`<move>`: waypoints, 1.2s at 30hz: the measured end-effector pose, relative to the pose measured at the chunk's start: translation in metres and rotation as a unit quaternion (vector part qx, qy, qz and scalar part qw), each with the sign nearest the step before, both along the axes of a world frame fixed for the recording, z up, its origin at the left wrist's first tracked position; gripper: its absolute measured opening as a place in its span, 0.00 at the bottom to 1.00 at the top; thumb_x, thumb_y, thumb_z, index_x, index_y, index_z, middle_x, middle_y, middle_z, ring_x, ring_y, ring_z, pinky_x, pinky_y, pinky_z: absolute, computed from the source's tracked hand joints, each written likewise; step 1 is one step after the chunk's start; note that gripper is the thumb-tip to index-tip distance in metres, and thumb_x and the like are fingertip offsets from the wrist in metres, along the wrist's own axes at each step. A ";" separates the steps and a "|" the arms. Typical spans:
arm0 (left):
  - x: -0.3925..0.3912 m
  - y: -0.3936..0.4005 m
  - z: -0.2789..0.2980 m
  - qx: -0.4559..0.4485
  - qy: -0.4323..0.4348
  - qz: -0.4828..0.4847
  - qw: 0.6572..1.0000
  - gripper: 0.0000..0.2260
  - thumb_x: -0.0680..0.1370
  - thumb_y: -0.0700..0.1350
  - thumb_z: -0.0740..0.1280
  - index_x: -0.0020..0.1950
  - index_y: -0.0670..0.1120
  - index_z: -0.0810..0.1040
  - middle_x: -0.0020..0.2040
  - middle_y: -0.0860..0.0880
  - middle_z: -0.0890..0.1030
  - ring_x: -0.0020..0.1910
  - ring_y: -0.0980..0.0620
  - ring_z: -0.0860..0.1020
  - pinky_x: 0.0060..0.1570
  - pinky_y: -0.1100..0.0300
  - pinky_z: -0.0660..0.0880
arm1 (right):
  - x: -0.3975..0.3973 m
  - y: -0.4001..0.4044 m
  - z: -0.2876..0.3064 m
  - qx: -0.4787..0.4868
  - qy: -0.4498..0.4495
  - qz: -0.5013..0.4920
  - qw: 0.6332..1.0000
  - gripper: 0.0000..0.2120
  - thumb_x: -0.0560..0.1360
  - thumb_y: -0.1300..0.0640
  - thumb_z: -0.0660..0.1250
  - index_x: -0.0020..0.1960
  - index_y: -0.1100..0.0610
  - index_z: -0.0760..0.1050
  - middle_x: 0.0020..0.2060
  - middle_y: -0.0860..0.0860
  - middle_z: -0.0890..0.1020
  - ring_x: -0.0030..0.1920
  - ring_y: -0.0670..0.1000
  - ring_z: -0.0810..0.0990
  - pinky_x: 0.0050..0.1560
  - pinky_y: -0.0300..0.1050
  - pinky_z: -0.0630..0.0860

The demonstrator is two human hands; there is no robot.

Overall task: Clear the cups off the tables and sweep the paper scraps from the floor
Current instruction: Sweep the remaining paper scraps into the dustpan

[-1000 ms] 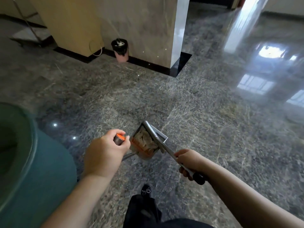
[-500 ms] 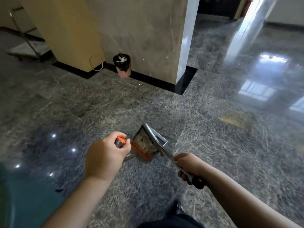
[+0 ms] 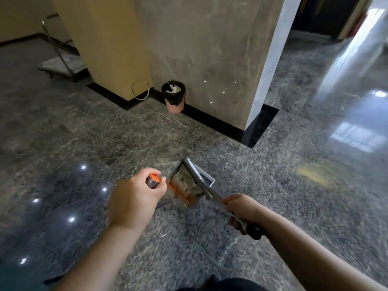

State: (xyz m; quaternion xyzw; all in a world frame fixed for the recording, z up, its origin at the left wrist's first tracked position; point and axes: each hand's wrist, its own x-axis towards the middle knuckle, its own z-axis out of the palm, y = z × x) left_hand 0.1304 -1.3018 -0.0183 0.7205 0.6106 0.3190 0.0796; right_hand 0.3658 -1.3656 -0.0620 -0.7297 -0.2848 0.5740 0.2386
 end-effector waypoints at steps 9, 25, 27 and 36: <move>0.017 0.142 -0.012 0.008 0.008 0.035 0.999 0.07 0.68 0.51 0.77 0.43 0.52 0.82 0.32 0.47 0.83 0.31 0.41 0.81 0.29 0.56 0.75 | 0.025 0.149 0.004 -0.004 0.002 0.029 1.000 0.13 0.78 0.67 0.54 0.58 0.61 0.73 0.29 0.56 0.70 0.14 0.47 0.68 0.18 0.31 0.63; 0.056 0.424 -0.006 0.023 0.031 0.007 0.999 0.08 0.69 0.51 0.77 0.44 0.51 0.82 0.31 0.46 0.82 0.30 0.40 0.80 0.29 0.55 0.76 | 0.065 0.409 0.006 -0.018 0.024 0.016 0.999 0.14 0.78 0.69 0.55 0.61 0.64 0.73 0.30 0.56 0.70 0.15 0.46 0.68 0.17 0.32 0.63; 0.069 0.456 -0.005 0.018 0.027 0.010 0.999 0.08 0.69 0.51 0.76 0.44 0.51 0.82 0.31 0.46 0.82 0.31 0.40 0.80 0.29 0.56 0.75 | 0.079 0.442 0.005 -0.016 0.028 0.012 0.999 0.14 0.78 0.69 0.54 0.60 0.66 0.73 0.30 0.56 0.70 0.15 0.46 0.68 0.18 0.32 0.63; 0.141 0.602 -0.001 0.037 0.015 0.052 0.998 0.07 0.69 0.49 0.77 0.44 0.50 0.83 0.33 0.45 0.82 0.31 0.39 0.80 0.29 0.52 0.77 | 0.155 0.614 0.007 -0.002 0.001 0.075 0.997 0.12 0.79 0.65 0.56 0.59 0.58 0.74 0.31 0.55 0.72 0.19 0.47 0.69 0.20 0.34 0.64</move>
